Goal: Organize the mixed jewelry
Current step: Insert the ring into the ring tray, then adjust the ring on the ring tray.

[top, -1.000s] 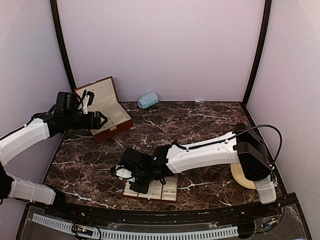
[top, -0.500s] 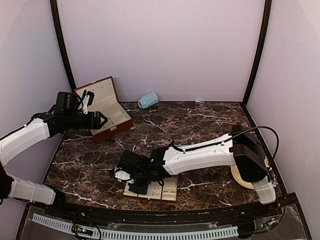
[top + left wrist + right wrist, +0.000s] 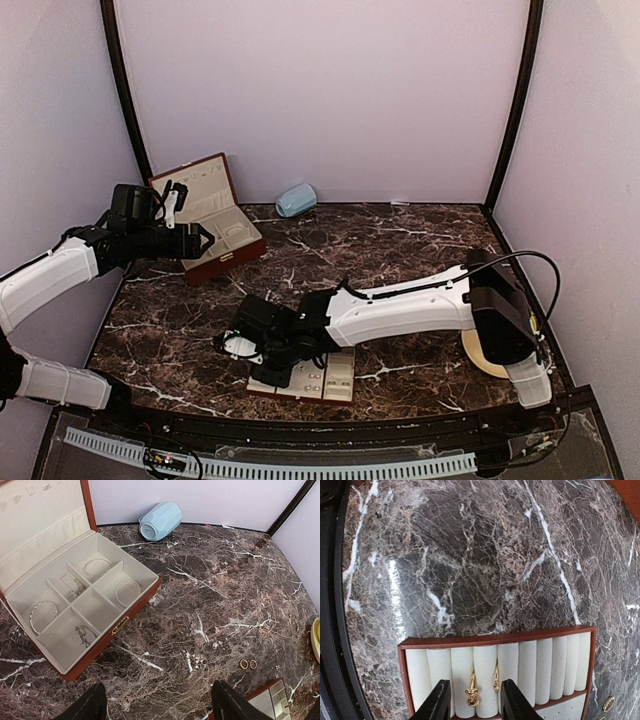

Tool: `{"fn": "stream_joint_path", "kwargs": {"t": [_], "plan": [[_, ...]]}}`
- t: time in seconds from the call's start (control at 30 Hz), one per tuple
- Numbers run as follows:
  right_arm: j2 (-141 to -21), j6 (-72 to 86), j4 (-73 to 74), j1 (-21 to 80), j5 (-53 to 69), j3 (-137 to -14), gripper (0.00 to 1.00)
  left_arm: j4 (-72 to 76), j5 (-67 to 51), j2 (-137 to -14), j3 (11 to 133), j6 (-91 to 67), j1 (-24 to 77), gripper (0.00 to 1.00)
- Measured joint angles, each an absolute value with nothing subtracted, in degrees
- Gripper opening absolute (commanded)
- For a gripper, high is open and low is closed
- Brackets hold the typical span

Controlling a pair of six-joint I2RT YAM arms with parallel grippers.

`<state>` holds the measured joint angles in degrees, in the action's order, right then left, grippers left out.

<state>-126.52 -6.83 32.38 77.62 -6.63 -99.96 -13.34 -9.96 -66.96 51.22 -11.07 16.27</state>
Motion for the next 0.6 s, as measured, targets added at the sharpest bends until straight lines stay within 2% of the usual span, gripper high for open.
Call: {"fn": "stream_joint_path", "kwargs": {"t": [0.1, 0.3, 0.6], "plan": [[-125.8, -5.9, 32.3, 77.5, -4.9, -99.9, 0.34, -13.3, -9.9, -66.9, 51.2, -11.1, 16.3, 0.75], [-122.1, -2.0, 30.7, 75.7, 0.2, -98.4, 0.21, -13.3, -9.5, -66.7, 51.1, -11.1, 16.3, 0.75], [-121.3, 5.1, 28.7, 73.0, 4.3, -97.9, 0.12, -13.3, -9.1, -66.7, 50.8, -11.1, 16.3, 0.75]]}}
